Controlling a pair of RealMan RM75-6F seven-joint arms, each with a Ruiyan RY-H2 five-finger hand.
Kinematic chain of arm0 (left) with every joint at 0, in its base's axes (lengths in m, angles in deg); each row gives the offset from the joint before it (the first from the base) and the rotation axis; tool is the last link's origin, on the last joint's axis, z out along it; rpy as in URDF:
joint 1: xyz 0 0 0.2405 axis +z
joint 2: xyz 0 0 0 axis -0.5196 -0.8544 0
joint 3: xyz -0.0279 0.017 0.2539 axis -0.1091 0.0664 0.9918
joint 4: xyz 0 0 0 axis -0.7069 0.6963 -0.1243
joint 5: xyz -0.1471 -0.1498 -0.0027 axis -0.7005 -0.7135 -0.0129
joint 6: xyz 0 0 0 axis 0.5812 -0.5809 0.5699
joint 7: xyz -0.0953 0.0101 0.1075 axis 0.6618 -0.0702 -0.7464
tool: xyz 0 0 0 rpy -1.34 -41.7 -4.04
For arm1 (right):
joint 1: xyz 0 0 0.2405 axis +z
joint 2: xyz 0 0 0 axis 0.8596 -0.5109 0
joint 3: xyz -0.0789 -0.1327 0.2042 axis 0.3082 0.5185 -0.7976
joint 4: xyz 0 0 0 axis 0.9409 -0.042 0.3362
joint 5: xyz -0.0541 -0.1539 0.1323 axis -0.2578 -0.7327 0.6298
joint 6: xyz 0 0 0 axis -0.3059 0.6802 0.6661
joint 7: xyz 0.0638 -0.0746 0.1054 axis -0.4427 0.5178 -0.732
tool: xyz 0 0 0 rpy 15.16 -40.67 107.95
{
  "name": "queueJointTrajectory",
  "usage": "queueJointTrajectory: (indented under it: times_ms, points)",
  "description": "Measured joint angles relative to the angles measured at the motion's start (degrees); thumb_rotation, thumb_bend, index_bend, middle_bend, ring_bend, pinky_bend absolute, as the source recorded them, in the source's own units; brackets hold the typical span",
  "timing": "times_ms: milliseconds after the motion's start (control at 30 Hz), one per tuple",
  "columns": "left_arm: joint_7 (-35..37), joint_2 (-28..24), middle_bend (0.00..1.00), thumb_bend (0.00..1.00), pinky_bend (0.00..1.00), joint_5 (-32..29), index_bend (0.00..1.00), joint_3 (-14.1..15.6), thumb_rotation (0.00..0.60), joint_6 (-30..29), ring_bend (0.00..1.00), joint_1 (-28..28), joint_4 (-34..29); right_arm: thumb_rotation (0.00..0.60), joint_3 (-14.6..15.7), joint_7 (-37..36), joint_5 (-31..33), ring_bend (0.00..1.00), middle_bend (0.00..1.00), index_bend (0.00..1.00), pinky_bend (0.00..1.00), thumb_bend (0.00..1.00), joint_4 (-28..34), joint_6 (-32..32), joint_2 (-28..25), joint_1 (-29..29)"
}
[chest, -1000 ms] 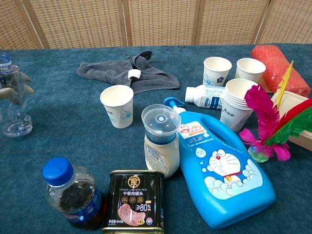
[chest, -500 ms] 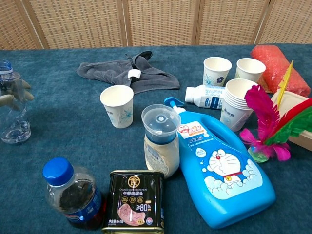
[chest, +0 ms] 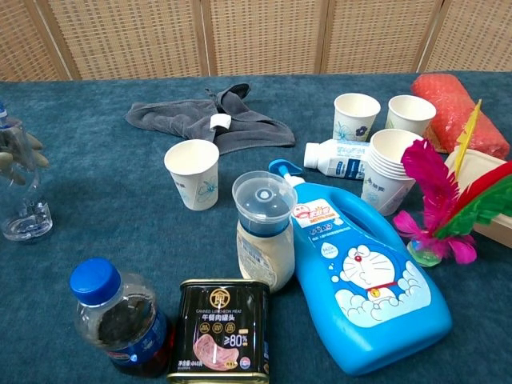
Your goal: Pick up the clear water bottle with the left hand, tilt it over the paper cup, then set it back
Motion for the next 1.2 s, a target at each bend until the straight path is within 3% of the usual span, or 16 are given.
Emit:
queueJointTrajectory:
  times_ms: [267,733,1200]
  points:
    - [-1.8,0.2,0.35,0.55,0.31,0.1,0.29,-0.2,0.438,-0.7,0.29,0.1,0.5,0.600,0.0,0.1,0.2,0.00,0.03,0.00,0.00,0.39,0.0,-0.1,0.1,0.1]
    - [-3.5,1.0,0.32,0.47,0.26,0.1,0.27,0.0,0.336,-0.9,0.27,0.4,1.3,0.600,0.1,-0.3,-0.1,0.00,0.03,0.00,0.00,0.40,-0.1,0.3,-0.1,-0.1]
    - [-6.7,1.1,0.31,0.46,0.24,-0.2,0.24,-0.1,0.316,-0.7,0.25,0.5,1.8,0.600,0.1,-0.2,0.2,0.00,0.03,0.00,0.00,0.39,-0.2,0.0,0.1,0.0]
